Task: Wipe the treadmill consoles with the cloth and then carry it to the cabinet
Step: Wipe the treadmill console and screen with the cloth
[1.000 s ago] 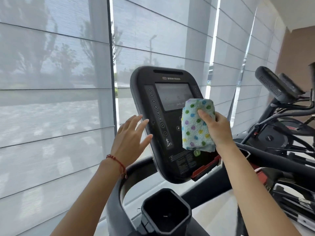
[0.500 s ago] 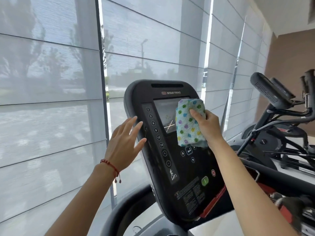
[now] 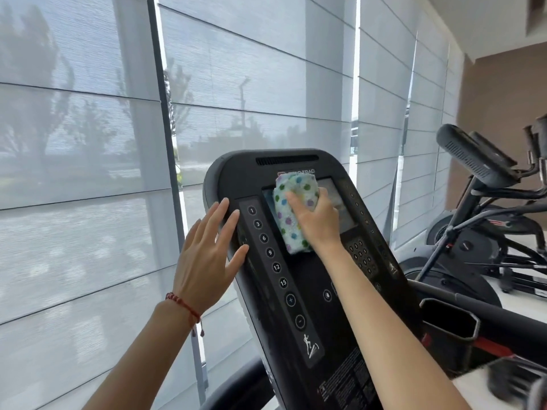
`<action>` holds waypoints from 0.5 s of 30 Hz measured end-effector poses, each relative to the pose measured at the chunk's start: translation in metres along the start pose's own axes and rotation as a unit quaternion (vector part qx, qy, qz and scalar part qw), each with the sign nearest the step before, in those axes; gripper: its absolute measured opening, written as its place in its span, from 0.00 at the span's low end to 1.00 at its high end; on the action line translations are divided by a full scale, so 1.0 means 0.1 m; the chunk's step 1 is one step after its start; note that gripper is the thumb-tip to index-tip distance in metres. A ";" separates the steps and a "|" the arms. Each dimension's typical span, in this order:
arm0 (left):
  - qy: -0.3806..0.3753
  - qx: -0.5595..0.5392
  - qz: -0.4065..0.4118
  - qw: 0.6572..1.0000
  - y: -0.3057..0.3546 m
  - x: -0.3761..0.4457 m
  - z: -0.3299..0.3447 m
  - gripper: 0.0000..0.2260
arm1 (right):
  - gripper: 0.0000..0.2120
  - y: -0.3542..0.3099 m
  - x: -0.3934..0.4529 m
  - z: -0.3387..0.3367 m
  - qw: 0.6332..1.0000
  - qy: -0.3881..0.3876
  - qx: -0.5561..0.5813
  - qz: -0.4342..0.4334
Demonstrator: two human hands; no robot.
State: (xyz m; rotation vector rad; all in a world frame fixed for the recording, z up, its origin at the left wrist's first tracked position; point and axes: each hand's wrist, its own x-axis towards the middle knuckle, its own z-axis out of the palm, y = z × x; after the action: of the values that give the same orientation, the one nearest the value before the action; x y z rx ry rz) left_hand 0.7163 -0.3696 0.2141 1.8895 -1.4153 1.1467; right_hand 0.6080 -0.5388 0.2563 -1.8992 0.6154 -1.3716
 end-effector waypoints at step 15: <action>0.067 -0.008 0.023 0.997 -0.06 -0.02 0.16 0.25 | 0.21 0.24 0.23 0.20 0.992 0.069 -0.024 -0.106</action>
State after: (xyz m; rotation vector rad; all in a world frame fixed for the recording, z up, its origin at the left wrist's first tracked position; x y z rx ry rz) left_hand 0.7271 -0.3797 0.2047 1.7422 -1.3977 1.2551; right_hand 0.6349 -0.5658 0.2481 -1.9639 0.5282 -1.6470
